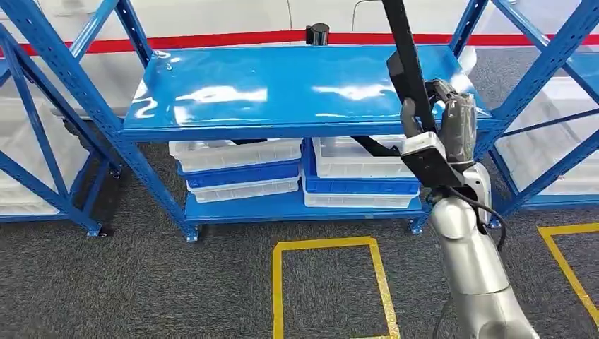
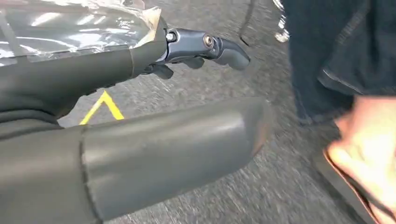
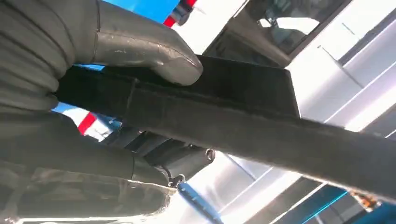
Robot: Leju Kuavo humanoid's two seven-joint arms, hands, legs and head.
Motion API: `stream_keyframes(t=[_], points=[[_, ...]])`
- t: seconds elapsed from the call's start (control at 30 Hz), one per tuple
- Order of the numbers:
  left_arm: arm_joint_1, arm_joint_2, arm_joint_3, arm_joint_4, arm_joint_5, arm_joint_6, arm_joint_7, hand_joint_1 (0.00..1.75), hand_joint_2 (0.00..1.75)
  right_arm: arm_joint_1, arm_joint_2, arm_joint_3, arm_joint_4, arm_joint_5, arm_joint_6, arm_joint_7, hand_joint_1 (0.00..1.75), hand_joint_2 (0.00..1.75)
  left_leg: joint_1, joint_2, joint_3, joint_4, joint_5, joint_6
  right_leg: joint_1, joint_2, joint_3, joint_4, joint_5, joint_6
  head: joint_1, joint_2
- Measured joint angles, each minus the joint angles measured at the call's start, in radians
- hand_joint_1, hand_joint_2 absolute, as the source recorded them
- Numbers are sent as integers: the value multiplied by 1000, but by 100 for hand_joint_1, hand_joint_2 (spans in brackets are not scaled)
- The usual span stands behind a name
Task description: Take the parts from the cabinet and place them on the table.
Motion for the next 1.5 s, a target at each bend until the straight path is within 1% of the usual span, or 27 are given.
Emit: stream_keyframes(t=[0.07,0.13,0.17,0.23,0.27,0.3,0.33,0.4,0.43,0.5,0.6,0.67,0.73,0.77,0.8,0.87,0.93,0.97,1.0,1.07,1.13,1.2,1.27,1.3,1.33,1.43,1.5], points=[[0,-7,3,3,0,14,12,0,0,-42,9,17,48,-9,0,-11,152,175,0,3,-17,1,10,0,-7,1,-61,161,-71,-1,1,0],[0,-13,5,7,0,25,18,0,0,-72,17,32,105,-14,-3,-23,152,175,4,3,-31,3,20,-5,-16,1,-86,251,-92,16,0,0],[0,-15,5,9,0,26,18,0,0,-82,20,36,124,-15,-4,-24,152,175,8,3,-36,6,23,-10,-21,1,-61,219,-75,32,0,0],[0,-19,10,10,0,27,20,0,0,-106,24,45,151,-16,-5,-26,152,175,20,1,-45,19,24,-18,-36,-1,40,39,-1,71,0,0],[0,-19,11,10,0,27,20,0,0,-118,27,49,162,-17,-6,-29,152,175,21,1,-55,31,22,-26,-45,-4,76,-45,13,87,3,0],[0,-13,12,10,0,28,21,0,0,-129,32,53,178,-20,-8,-33,152,175,14,-1,-70,38,25,-37,-30,0,93,-49,1,86,6,0],[-1,-18,13,12,0,30,21,0,0,-131,32,55,185,-24,-10,-37,152,175,14,-2,-77,44,31,-44,-25,5,80,-48,7,74,4,0],[2,-18,14,13,3,31,18,0,0,-131,37,60,205,-34,-14,-40,152,175,10,-4,-83,41,45,-53,-27,4,67,-37,7,73,-1,0],[5,-18,16,13,5,30,11,0,0,-133,40,62,213,-38,-18,-40,152,175,11,-4,-91,41,46,-55,-37,4,60,-36,14,63,-1,0],[5,-18,18,13,11,18,-10,0,0,-137,40,63,221,-51,-32,-37,152,175,16,-4,-115,96,-21,-62,-41,2,47,-38,24,41,-7,0],[7,-17,18,14,11,-6,-30,0,0,-120,35,63,215,-61,-54,-18,152,175,16,-5,-202,340,-148,-65,-26,-1,28,-37,36,19,-8,0],[9,-17,18,14,11,-21,-34,0,0,-88,25,63,199,-60,-59,2,152,175,14,-5,-192,359,-134,-54,-15,-1,24,-36,40,13,-7,0],[10,-17,18,13,11,-28,-36,0,0,-61,16,59,173,-54,-61,20,152,175,5,-8,-105,215,-57,-27,-4,2,24,-37,43,9,-8,0],[10,-16,18,13,11,-32,-38,0,0,-52,12,55,161,-52,-61,24,152,175,-5,-17,-56,123,-20,-4,-2,4,23,-37,43,9,-8,0],[9,-8,18,12,11,-34,-40,0,0,-45,12,49,153,-52,-62,25,152,175,-11,-28,-30,81,-31,24,-5,3,19,-37,44,11,-4,0],[14,-10,17,11,11,-40,-47,0,0,-31,2,39,144,-53,-63,34,152,175,-22,-26,-25,58,-22,13,-9,2,17,-37,54,20,-8,0],[17,-6,18,10,11,-51,-48,0,0,-8,-2,26,129,-58,-63,40,152,175,-31,-28,-29,47,3,21,-17,4,13,-52,67,39,-10,0],[16,-8,18,10,10,-53,-48,0,0,4,-9,15,118,-59,-63,43,152,175,-13,-24,-10,5,22,27,-17,2,5,-48,53,37,-9,0],[15,-7,18,9,8,-56,-48,0,0,11,-14,5,110,-58,-63,45,152,175,-13,-27,-4,-19,22,18,-14,5,-9,-32,31,37,-6,0],[16,-8,17,9,-1,-68,-48,0,0,34,-22,-16,88,-56,-63,49,152,175,-8,-24,-14,-23,31,18,-14,6,-58,102,-37,35,-2,0],[17,-10,17,9,-7,-74,-48,0,0,81,-29,-34,65,-49,-63,52,152,175,-1,-21,-22,-16,32,16,-20,6,-101,231,-74,49,-1,0],[18,-10,17,8,-14,-86,-48,0,0,130,-36,-54,31,-42,-63,55,152,175,10,-19,-32,-4,30,13,-33,5,-66,180,-37,83,-1,0],[18,-9,14,8,-25,-95,-49,0,0,168,-40,-79,-15,-34,-64,62,152,175,24,-19,-47,21,21,-4,-50,0,28,-1,31,123,-1,0],[18,-5,13,7,-31,-99,-49,0,0,190,-39,-95,-40,-29,-65,64,152,175,23,-21,-61,35,16,-17,-51,0,47,-44,7,129,0,0],[18,-3,12,5,-33,-102,-49,0,0,211,-40,-108,-65,-24,-65,68,152,175,19,-18,-72,47,16,-27,-31,11,52,-43,19,108,3,0],[25,0,8,4,-39,-104,-49,0,0,265,-34,-130,-97,-21,-68,73,152,175,13,-27,-89,45,30,-39,-41,5,25,-15,22,101,1,0],[25,3,8,3,-40,-104,-49,0,0,282,-31,-139,-122,-14,-65,77,152,175,16,-16,-121,69,-16,-54,-53,6,-1,-17,29,83,-5,0]])
